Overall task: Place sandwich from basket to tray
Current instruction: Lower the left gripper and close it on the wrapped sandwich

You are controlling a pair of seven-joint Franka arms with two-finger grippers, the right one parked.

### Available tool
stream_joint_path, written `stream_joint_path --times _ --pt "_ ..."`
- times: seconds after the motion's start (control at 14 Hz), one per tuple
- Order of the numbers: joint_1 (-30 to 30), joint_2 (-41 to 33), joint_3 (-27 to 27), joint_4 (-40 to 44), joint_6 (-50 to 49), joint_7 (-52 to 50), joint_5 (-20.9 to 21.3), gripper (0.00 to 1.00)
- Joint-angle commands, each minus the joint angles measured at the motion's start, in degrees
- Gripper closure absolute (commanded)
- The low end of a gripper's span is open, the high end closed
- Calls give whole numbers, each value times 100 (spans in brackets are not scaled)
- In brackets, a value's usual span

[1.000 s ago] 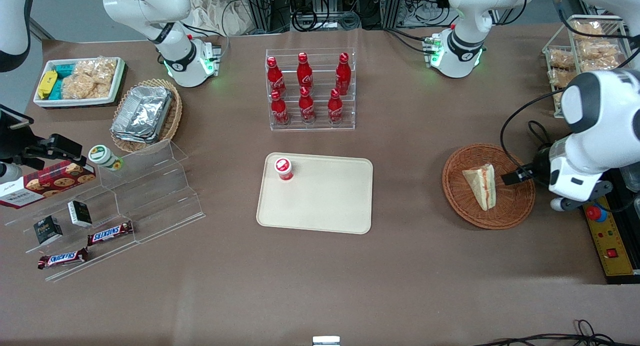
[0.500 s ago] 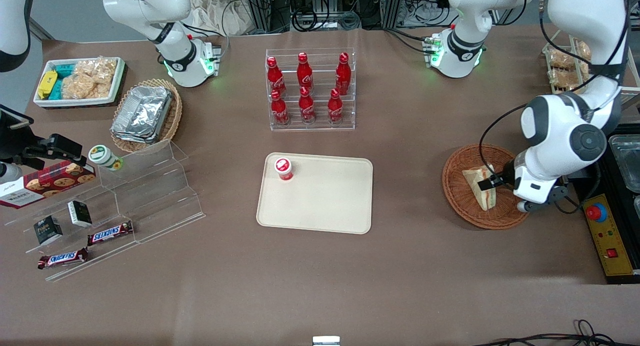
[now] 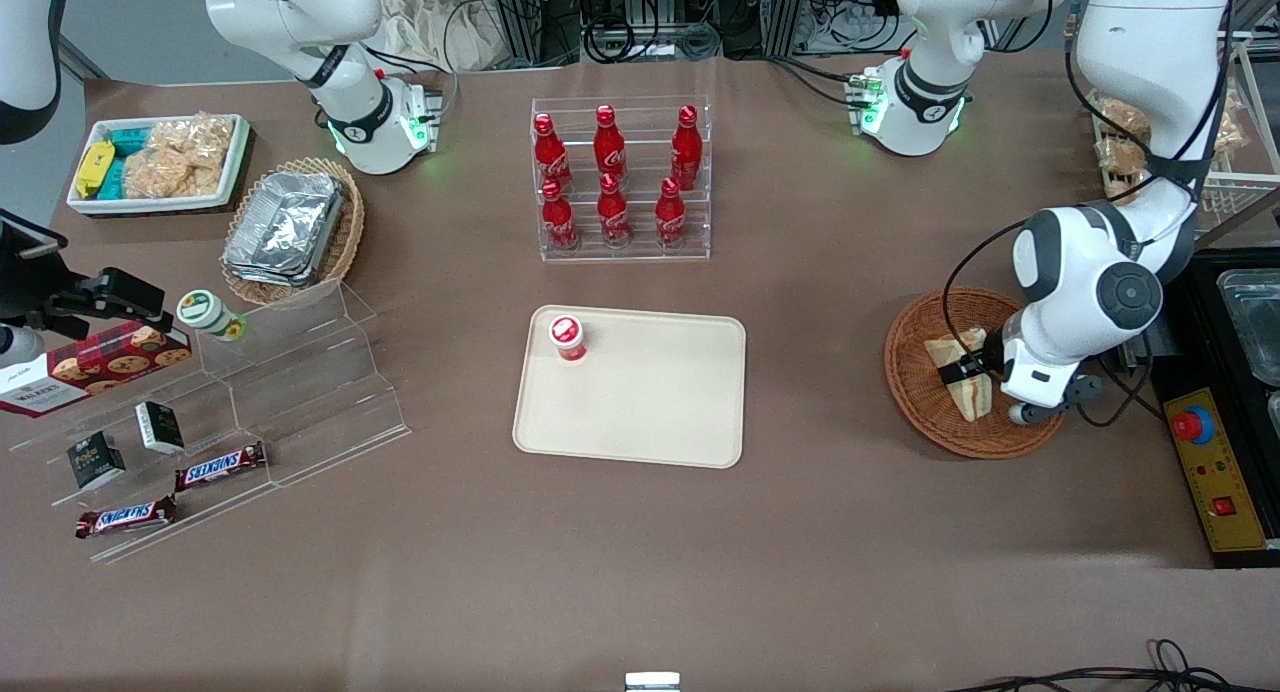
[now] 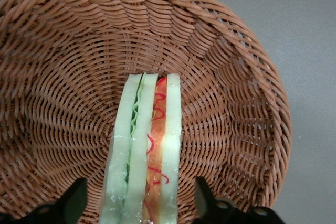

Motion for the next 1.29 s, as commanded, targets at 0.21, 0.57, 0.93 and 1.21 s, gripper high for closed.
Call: stream_joint_path --times 0.21,0.57,0.93,1.21 --pt "-30 -69 -5 -38 59 -69 -15 61" --pt "-30 -464 -128 864 -903 -25 12 62" --pt "-30 -578 -373 2727 -2994 2 247 64" --pt "-30 -718 -917 4187 -4922 -7 574 64"
